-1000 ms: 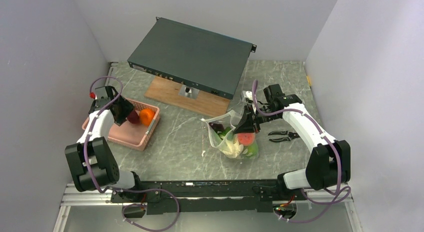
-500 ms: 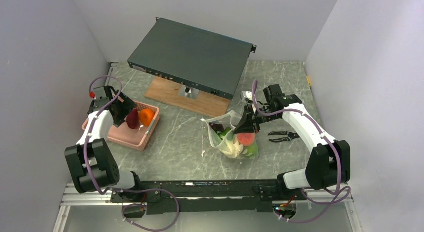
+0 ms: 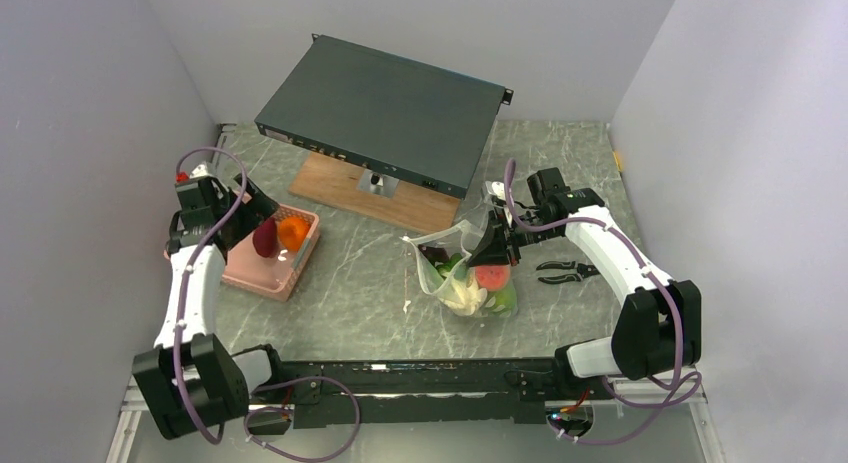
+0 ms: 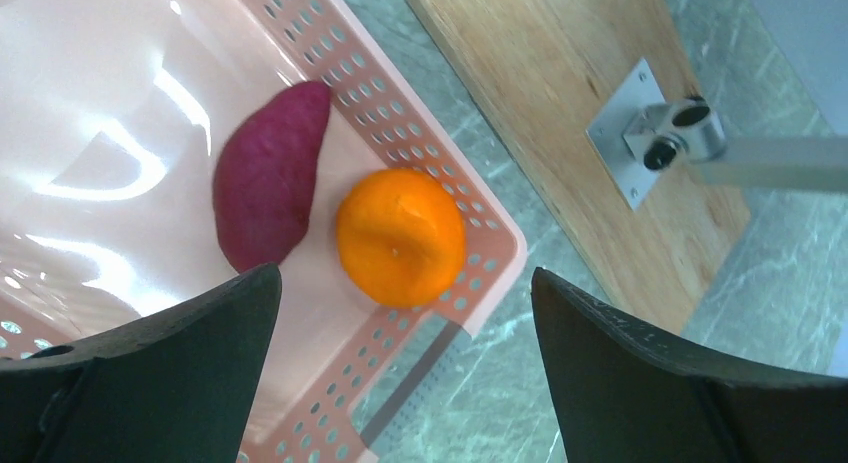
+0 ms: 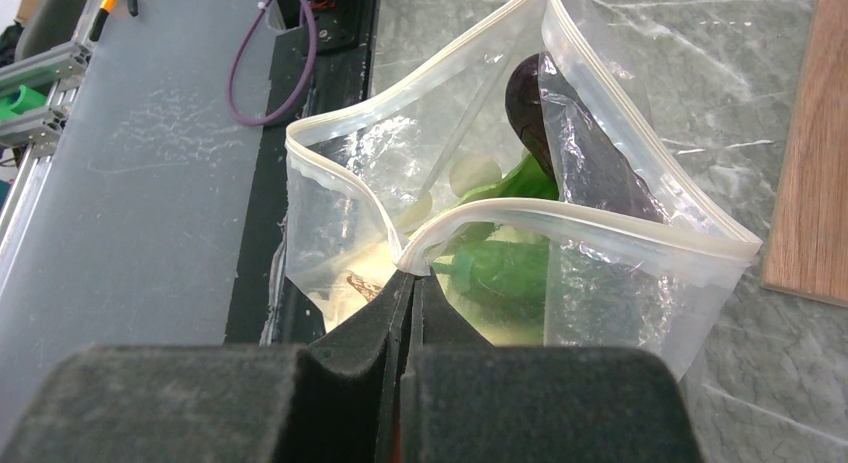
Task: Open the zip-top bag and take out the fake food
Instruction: Place the fake vegetable in the bin, then pick up the fake vegetable from the zipper food storage bag.
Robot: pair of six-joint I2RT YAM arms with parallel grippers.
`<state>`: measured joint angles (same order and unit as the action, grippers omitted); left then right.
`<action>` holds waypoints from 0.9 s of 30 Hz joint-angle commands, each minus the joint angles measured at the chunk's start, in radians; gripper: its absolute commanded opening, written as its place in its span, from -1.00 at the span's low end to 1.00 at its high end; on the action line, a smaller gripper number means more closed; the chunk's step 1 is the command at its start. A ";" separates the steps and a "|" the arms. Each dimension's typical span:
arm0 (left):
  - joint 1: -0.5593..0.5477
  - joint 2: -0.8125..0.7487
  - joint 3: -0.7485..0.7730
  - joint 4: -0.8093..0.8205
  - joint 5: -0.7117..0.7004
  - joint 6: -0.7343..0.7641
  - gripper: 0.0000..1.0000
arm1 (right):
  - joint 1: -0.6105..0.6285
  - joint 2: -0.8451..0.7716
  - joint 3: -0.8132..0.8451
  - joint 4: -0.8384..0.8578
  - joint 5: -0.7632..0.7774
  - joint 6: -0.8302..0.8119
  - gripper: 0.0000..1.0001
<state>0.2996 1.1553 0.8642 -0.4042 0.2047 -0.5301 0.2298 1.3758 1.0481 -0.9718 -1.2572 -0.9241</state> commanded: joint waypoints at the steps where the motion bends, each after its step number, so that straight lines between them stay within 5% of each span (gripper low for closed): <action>1: 0.006 -0.092 -0.034 -0.017 0.134 0.063 0.99 | -0.002 -0.034 0.014 0.008 -0.019 -0.031 -1.00; 9: -0.030 -0.264 -0.123 -0.040 0.375 0.049 0.99 | 0.001 -0.038 0.005 0.011 -0.031 -0.033 -1.00; 16: -0.232 -0.425 -0.263 0.093 0.489 -0.081 0.97 | 0.025 -0.041 -0.006 0.009 -0.025 -0.042 -1.00; 27: -0.646 -0.551 -0.349 0.341 0.365 -0.257 0.92 | 0.062 -0.041 -0.033 0.003 0.006 -0.072 -1.00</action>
<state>-0.2481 0.6071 0.4953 -0.1913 0.6273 -0.7265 0.2764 1.3594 1.0180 -0.9714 -1.2518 -0.9470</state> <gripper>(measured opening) 0.967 0.006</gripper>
